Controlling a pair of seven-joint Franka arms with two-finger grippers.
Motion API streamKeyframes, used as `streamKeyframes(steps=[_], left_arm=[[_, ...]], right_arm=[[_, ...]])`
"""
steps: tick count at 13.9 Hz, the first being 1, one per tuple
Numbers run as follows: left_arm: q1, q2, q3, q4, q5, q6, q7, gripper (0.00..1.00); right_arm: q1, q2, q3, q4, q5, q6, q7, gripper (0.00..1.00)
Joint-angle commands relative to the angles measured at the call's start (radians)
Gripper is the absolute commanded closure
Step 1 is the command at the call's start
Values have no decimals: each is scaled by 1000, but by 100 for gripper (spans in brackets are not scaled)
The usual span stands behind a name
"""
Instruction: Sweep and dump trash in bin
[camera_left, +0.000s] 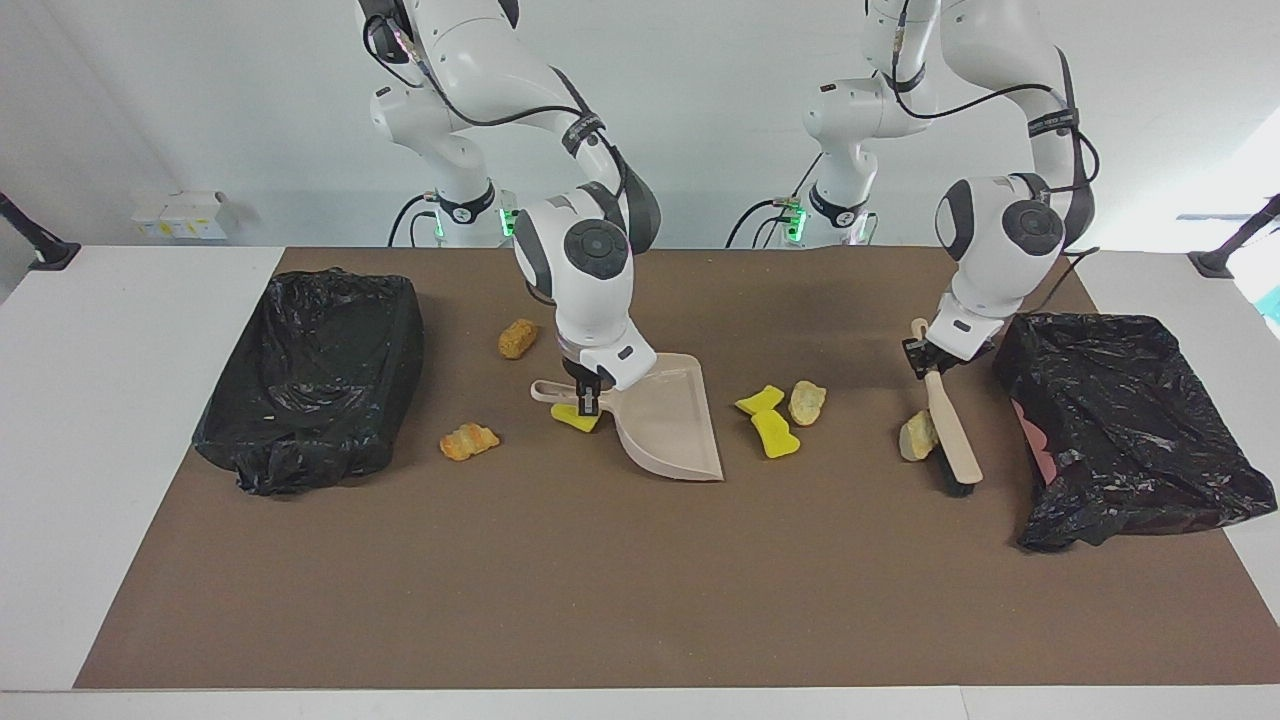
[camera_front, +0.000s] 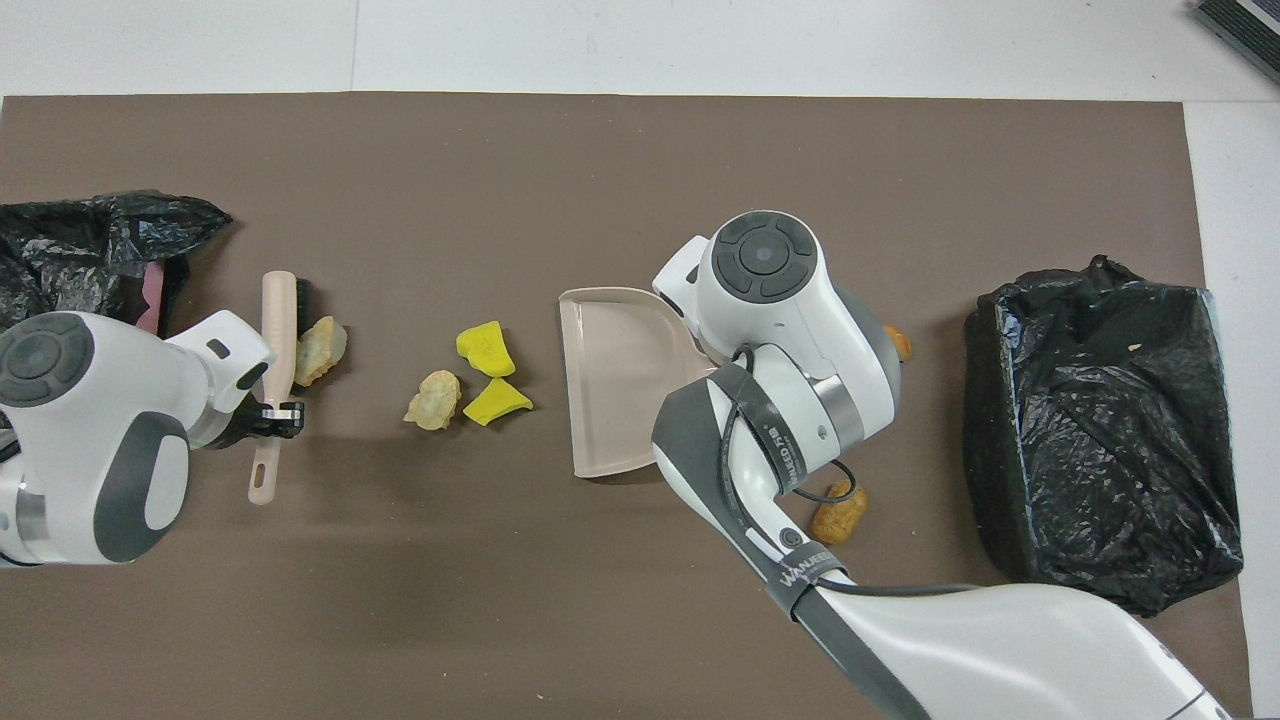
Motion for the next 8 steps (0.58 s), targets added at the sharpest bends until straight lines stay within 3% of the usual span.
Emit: streamKeyframes(steps=[1, 3, 8], left_arm=[[-120, -46, 13, -59, -95, 28, -17, 100], [-205, -71, 13, -102, -161, 73, -52, 100], [-426, -8, 12, -94, -253, 195, -210, 100]], right_arm=[[-7, -36, 11, -41, 0, 14, -22, 100], [-4, -36, 11, -42, 23, 22, -8, 100], [1, -33, 17, -42, 45, 43, 57, 100]])
